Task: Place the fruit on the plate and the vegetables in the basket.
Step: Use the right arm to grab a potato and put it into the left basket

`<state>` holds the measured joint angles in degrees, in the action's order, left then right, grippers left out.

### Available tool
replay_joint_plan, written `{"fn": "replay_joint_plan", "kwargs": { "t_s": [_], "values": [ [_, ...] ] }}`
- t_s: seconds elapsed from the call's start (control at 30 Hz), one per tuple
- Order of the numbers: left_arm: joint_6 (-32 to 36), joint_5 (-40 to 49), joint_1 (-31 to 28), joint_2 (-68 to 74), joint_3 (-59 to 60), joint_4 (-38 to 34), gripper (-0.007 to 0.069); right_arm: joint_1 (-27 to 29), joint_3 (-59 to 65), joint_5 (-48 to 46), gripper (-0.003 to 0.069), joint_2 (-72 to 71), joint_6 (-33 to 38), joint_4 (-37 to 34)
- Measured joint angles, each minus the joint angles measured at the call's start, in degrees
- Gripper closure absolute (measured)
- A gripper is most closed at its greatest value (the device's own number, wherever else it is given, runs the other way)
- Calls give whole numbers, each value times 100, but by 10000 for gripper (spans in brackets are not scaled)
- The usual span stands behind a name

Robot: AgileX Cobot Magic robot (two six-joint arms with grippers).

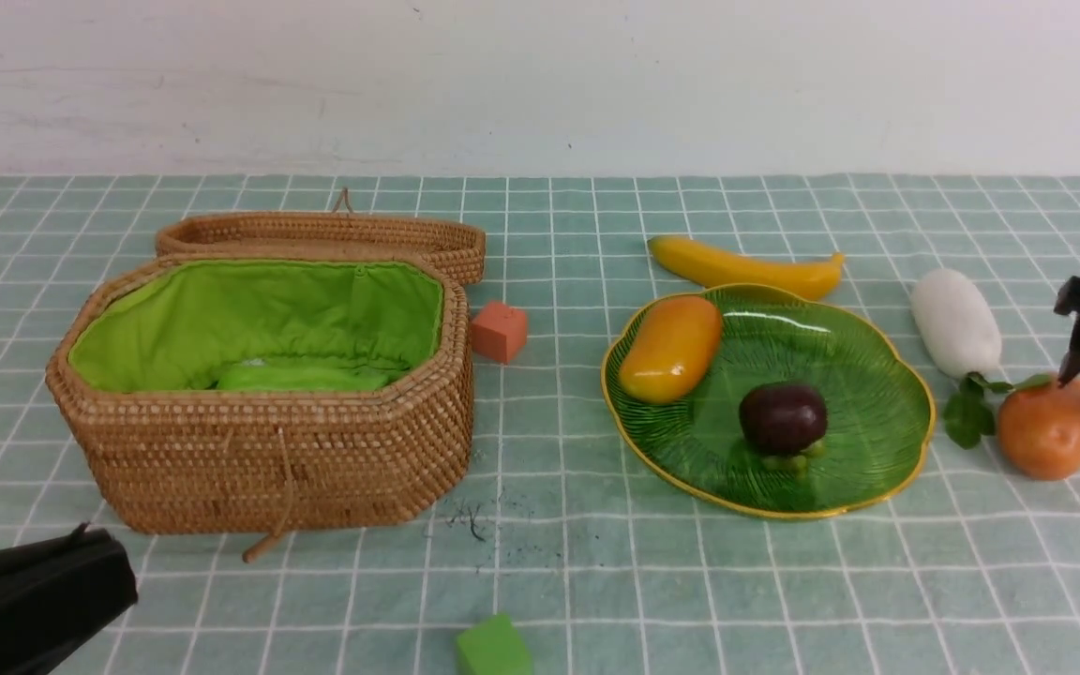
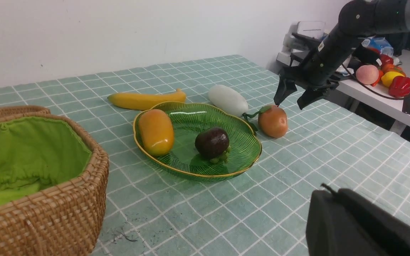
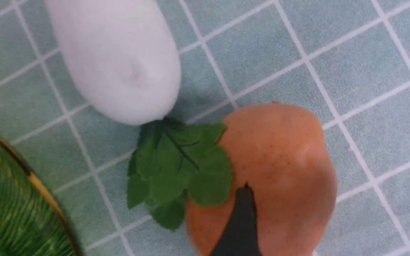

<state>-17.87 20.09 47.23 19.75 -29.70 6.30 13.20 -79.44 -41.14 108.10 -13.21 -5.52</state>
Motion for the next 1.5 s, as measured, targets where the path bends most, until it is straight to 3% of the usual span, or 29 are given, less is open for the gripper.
{"fn": "replay_joint_plan", "kwargs": {
  "t_s": [0.23, 0.37, 0.8, 1.33, 1.5],
  "values": [
    [0, 0, 0, 0, 0, 130, 627, 39, -103, 563, 64, 384, 433, -878],
    [0, 0, 0, 0, 0, 135, 627, 39, -150, 433, 64, 437, 686, -1223],
    [-7, 5, 0, 0, 0, 188, 622, 33, -369, 356, 60, 806, 824, -1499],
    [-7, 5, 0, 0, 0, 257, 611, 4, -377, 375, 78, 971, 1586, -1470],
    [-7, 5, 0, 0, 0, 262, 606, 40, -309, -161, 78, 579, 1611, -932]
  ]
}}
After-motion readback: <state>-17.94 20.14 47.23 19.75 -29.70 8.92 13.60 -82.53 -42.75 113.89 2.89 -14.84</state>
